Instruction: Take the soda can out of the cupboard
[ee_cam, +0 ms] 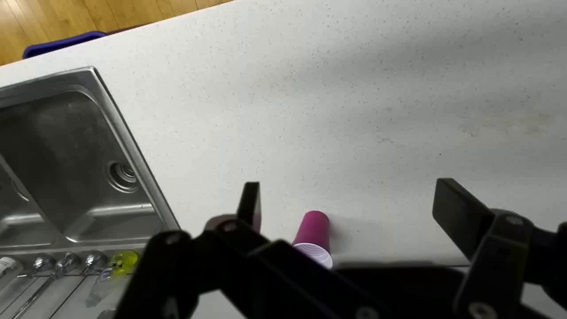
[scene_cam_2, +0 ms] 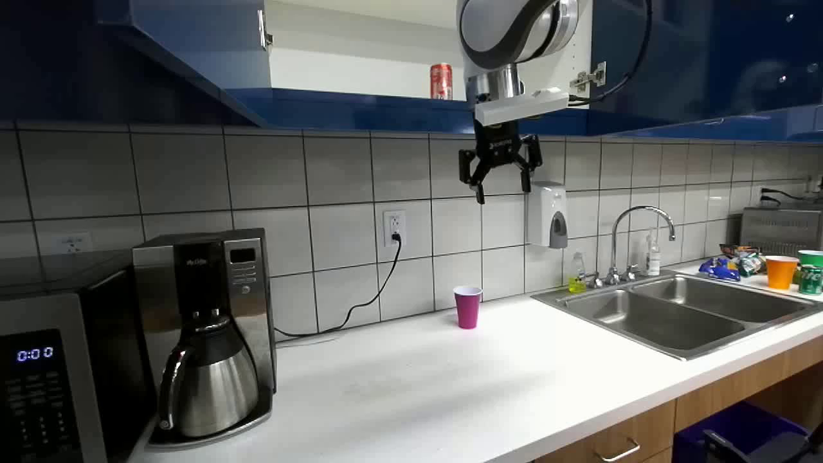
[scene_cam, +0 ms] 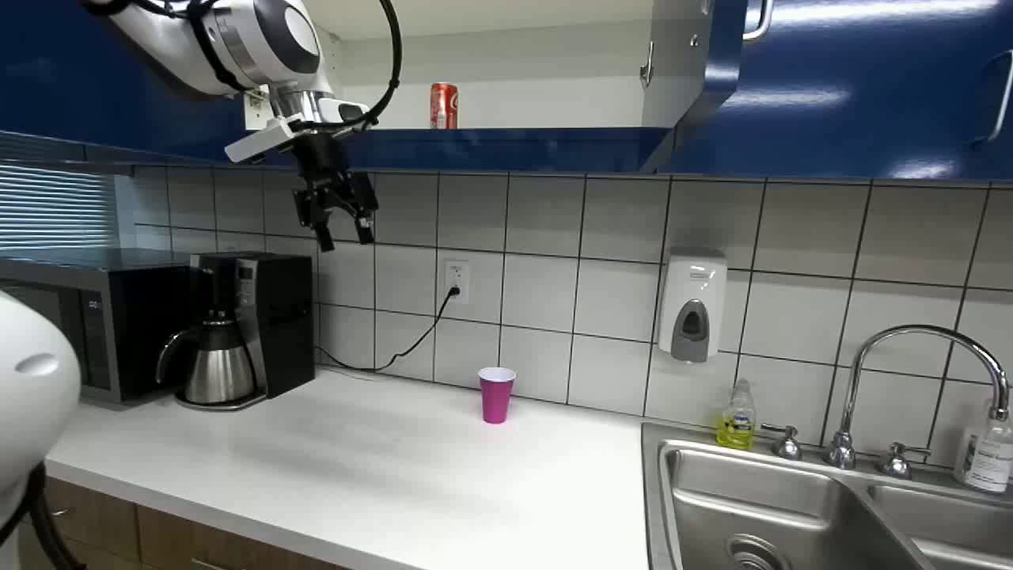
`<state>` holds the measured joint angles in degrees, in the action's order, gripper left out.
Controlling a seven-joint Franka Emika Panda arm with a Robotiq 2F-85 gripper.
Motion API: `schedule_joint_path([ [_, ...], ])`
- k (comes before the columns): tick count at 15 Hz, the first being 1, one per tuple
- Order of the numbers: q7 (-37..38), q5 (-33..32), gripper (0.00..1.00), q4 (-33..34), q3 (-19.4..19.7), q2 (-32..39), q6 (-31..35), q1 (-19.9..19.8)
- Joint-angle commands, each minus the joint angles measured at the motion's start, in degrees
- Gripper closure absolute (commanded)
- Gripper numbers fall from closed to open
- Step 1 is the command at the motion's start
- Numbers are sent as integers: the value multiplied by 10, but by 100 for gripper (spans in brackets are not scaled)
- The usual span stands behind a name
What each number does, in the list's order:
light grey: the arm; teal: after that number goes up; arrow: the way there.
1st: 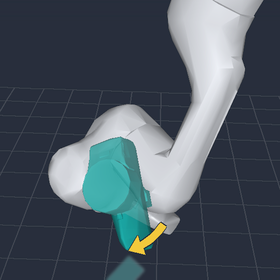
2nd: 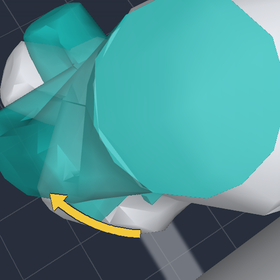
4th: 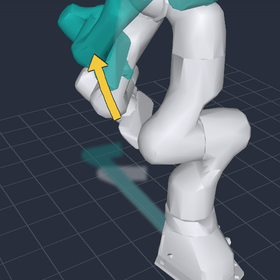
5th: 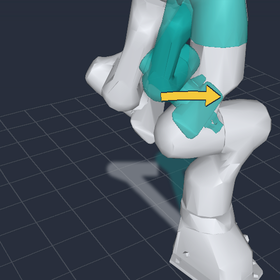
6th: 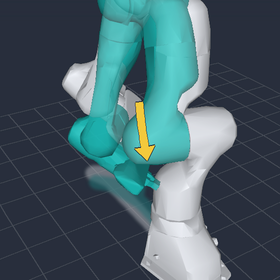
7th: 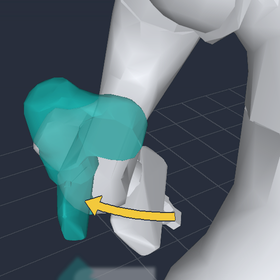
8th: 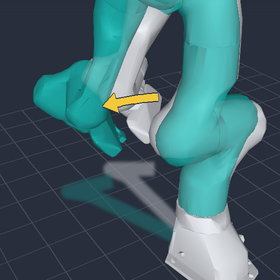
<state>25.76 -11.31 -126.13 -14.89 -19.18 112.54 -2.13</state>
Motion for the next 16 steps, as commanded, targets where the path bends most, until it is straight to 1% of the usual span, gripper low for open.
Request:
schedule_joint_path([
  [1, 4, -5, 0, 1, 14, 2, -2, 16],
  [9, 12, -15, 0, 23, 17, 7, 0, 18],
  [16, 17, -38, 0, 79, 15, 10, -13, 15],
])
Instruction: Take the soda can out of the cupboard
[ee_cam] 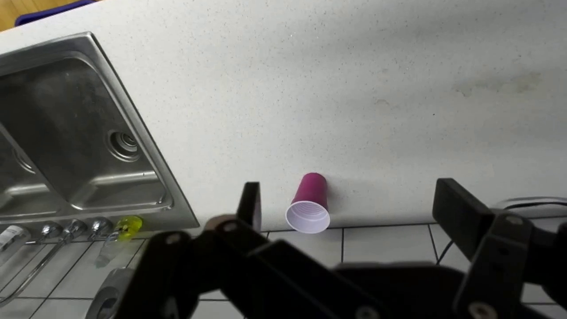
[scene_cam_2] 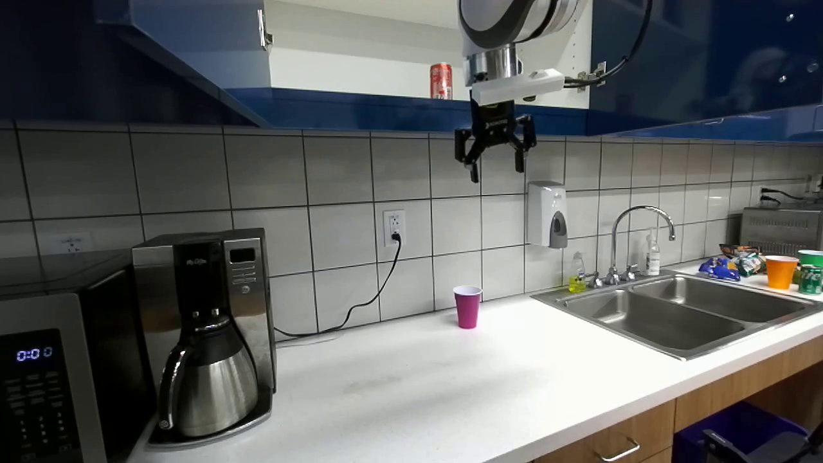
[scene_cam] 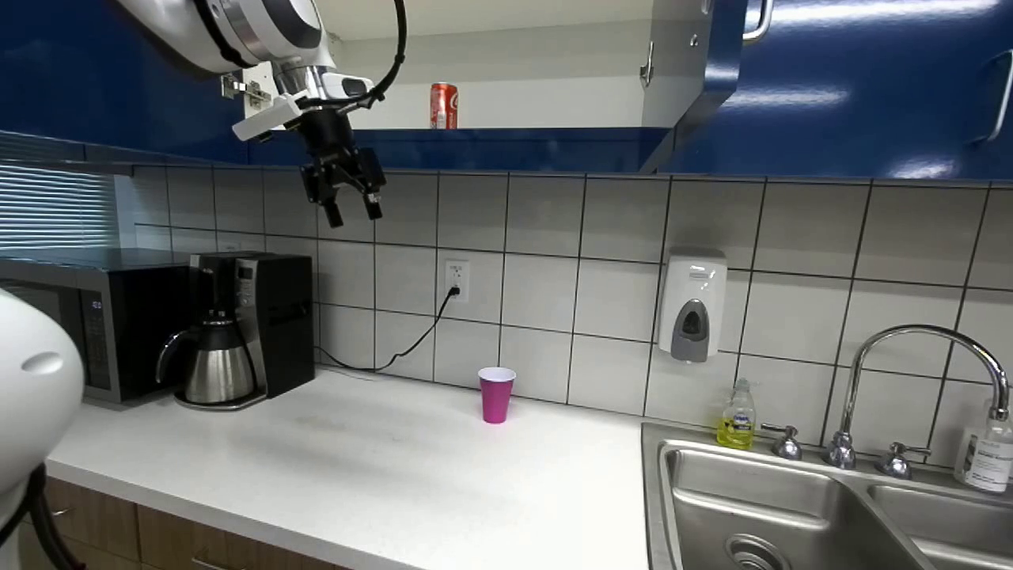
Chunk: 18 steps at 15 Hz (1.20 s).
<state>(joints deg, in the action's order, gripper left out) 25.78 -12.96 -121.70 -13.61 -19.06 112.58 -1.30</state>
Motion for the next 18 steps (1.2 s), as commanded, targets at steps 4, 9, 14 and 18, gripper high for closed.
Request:
schedule_joint_path([
  [4, 16, -26, 0, 71, 4, 10, -16, 6],
  [9, 19, -26, 0, 121, 8, 8, -21, 2],
  [14, 21, -25, 0, 175, 21, 11, -33, -4],
  [18, 16, -33, 0, 222, 26, 21, -42, -6],
])
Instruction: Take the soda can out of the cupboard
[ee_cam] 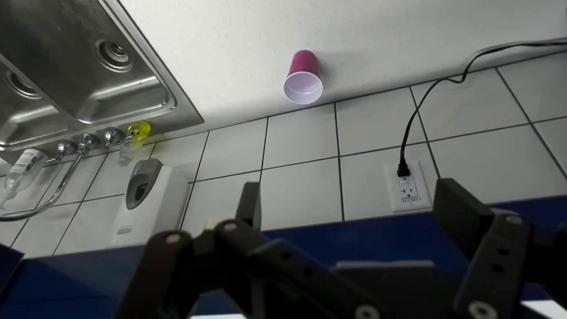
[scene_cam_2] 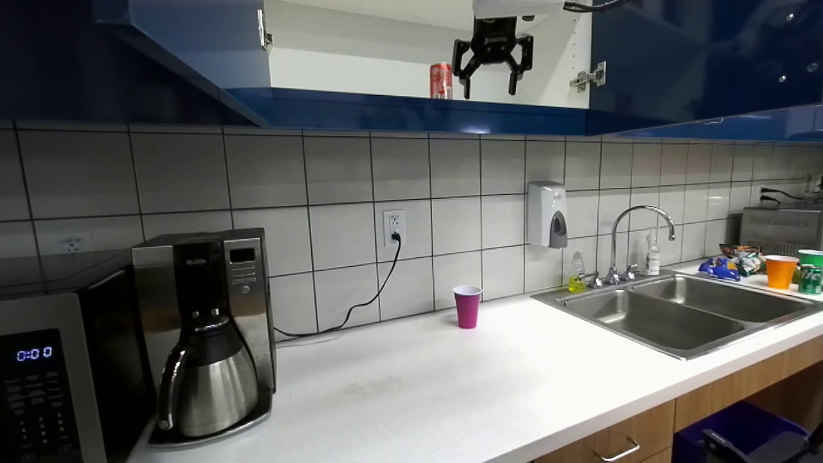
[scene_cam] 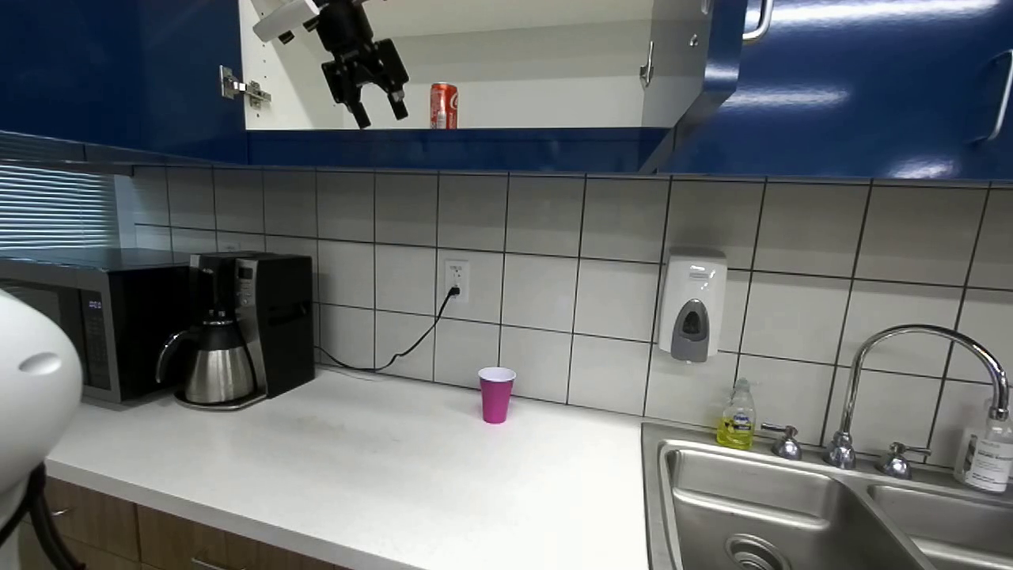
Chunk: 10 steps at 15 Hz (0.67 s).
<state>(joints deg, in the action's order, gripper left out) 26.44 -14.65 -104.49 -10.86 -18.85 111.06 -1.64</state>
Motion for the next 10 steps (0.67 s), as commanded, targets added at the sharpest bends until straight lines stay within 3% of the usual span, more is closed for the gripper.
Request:
schedule_joint_path([
  [1, 7, -17, 0, 64, 0, 24, -30, -3],
  [10, 13, -57, 0, 182, 1, 108, -38, 4],
])
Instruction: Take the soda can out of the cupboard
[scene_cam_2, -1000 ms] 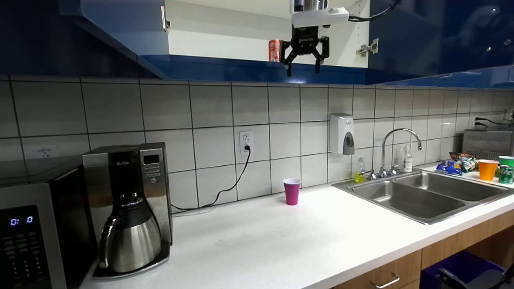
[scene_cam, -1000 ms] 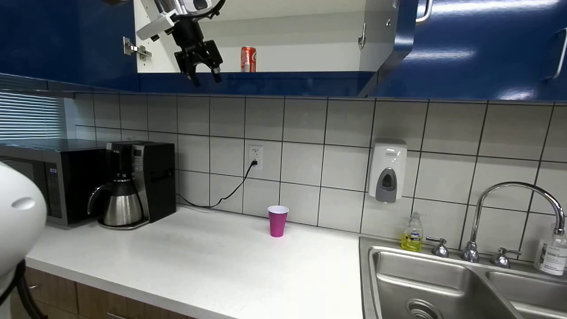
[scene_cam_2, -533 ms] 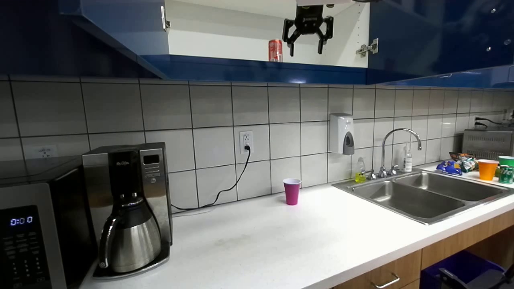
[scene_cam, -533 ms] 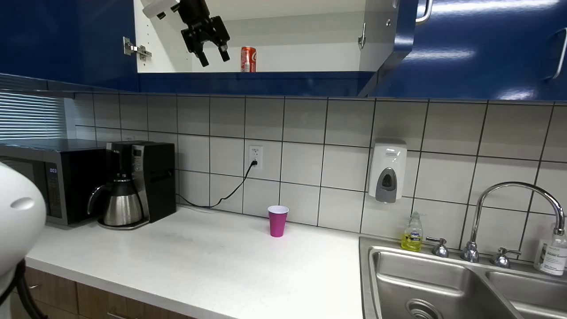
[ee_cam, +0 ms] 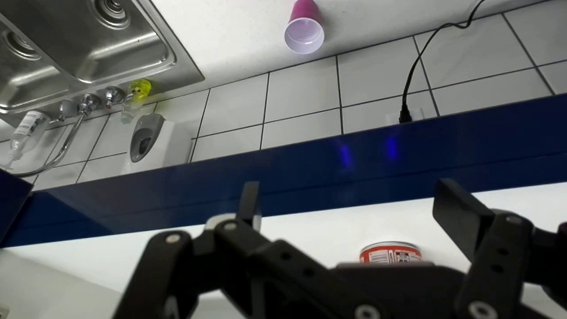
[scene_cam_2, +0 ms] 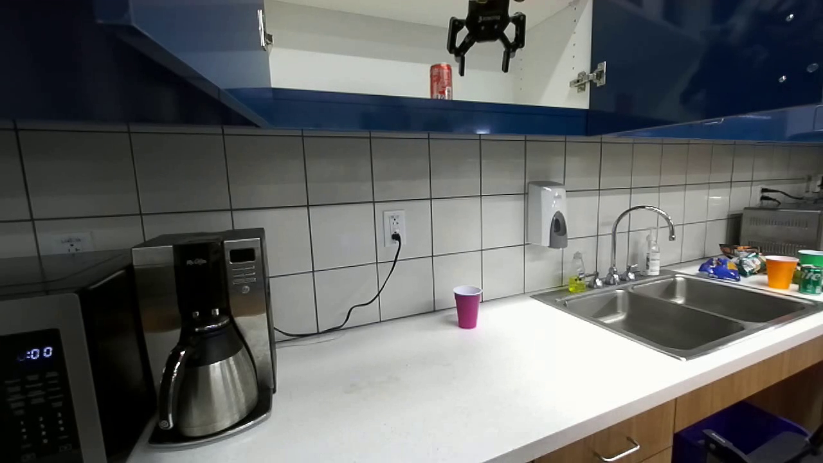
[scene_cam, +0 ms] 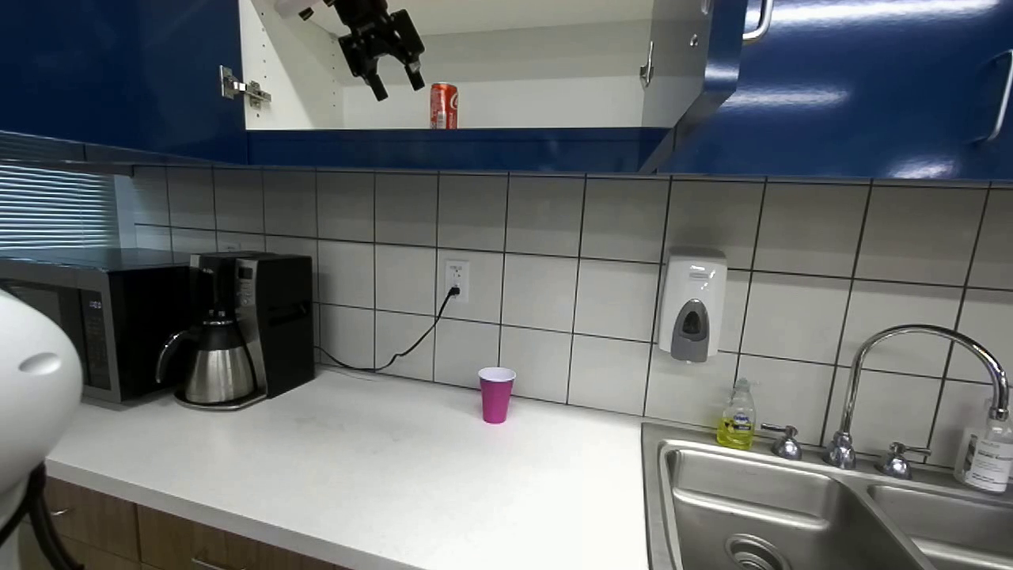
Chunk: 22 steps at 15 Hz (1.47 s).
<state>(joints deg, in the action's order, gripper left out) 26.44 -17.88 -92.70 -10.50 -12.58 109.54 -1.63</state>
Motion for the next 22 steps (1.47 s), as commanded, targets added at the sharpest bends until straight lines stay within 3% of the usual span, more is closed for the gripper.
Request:
schedule_joint_path([
  [1, 15, -30, 0, 80, -1, 60, -23, 6],
  [10, 20, -54, 0, 202, 21, 162, -8, 38],
  [11, 21, -56, 0, 210, 7, 171, -4, 25],
  [22, 20, -73, 0, 325, 11, 266, 2, 46],
])
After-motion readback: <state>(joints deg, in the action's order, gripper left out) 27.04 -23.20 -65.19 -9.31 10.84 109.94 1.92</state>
